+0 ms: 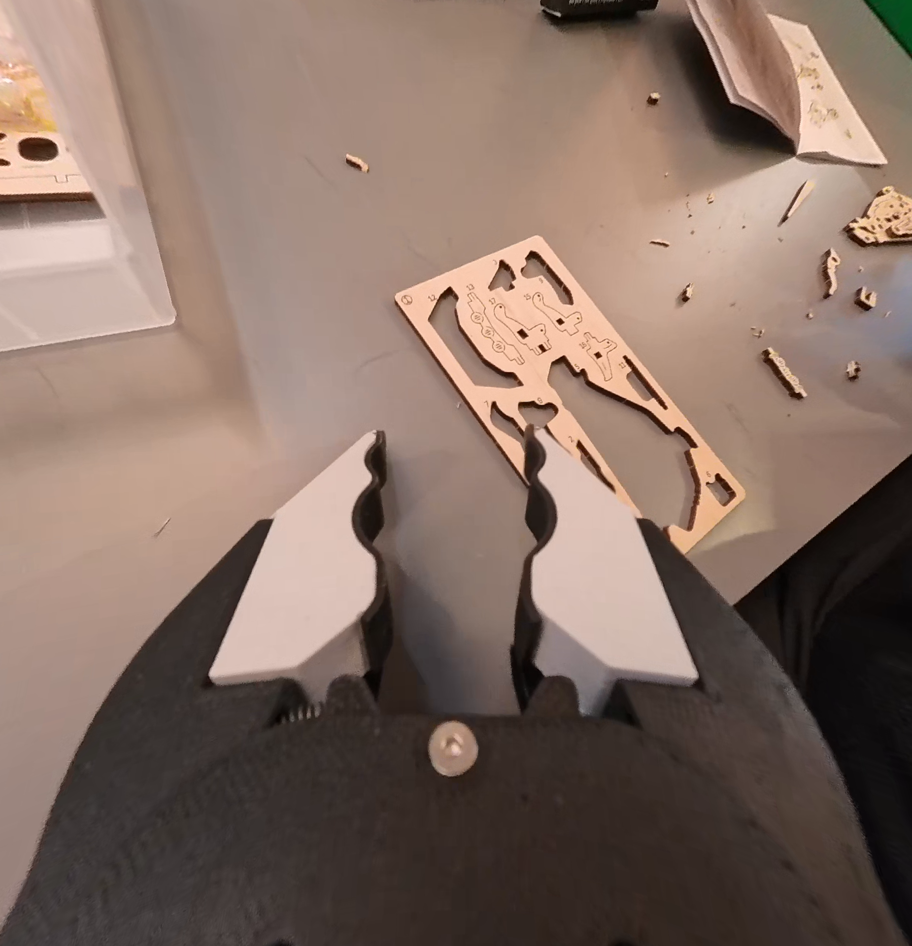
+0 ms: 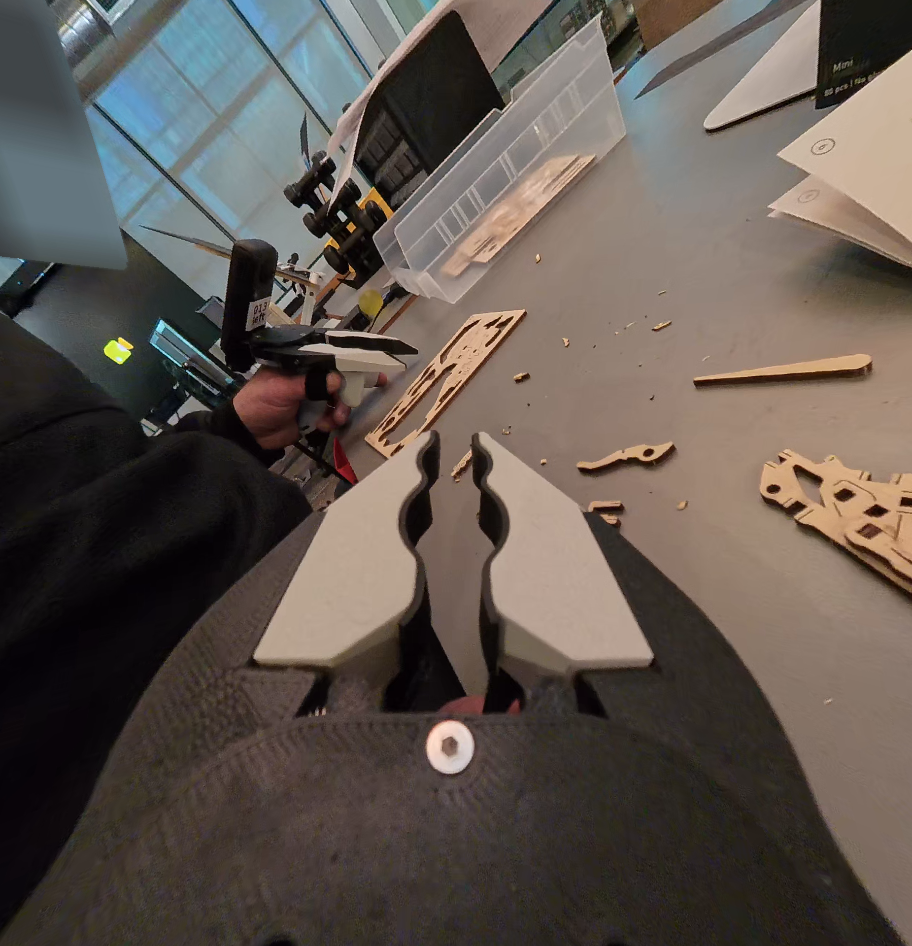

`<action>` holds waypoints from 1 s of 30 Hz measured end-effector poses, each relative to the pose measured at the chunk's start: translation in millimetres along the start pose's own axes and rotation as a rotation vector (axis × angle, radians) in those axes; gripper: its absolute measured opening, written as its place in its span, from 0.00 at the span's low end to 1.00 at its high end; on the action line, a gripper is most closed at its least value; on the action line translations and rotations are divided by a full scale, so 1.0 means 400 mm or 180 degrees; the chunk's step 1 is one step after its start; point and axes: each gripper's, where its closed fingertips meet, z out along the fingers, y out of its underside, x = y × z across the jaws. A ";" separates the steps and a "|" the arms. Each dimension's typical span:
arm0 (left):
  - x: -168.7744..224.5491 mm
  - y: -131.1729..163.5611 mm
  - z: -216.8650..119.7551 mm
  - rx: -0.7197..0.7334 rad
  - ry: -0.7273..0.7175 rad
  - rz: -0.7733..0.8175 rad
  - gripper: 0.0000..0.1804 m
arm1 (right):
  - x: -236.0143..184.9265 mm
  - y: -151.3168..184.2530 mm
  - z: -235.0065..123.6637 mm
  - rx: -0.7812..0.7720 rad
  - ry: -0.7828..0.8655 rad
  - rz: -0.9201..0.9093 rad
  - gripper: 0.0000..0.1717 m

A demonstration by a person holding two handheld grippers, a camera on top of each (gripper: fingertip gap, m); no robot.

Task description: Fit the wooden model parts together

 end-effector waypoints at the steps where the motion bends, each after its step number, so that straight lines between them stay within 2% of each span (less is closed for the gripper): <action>1: -0.001 -0.003 -0.001 0.0035 0.0020 -0.0019 0.29 | 0.002 0.000 0.000 -0.0001 0.0011 0.0014 0.06; 17: -0.025 -0.025 -0.012 0.0305 0.0163 -0.0355 0.27 | 0.017 0.000 0.004 -0.0059 0.0003 0.0243 0.05; 30: -0.024 -0.019 -0.013 0.0335 0.0203 -0.0364 0.26 | 0.026 0.000 0.007 -0.0084 0.0028 0.0346 0.04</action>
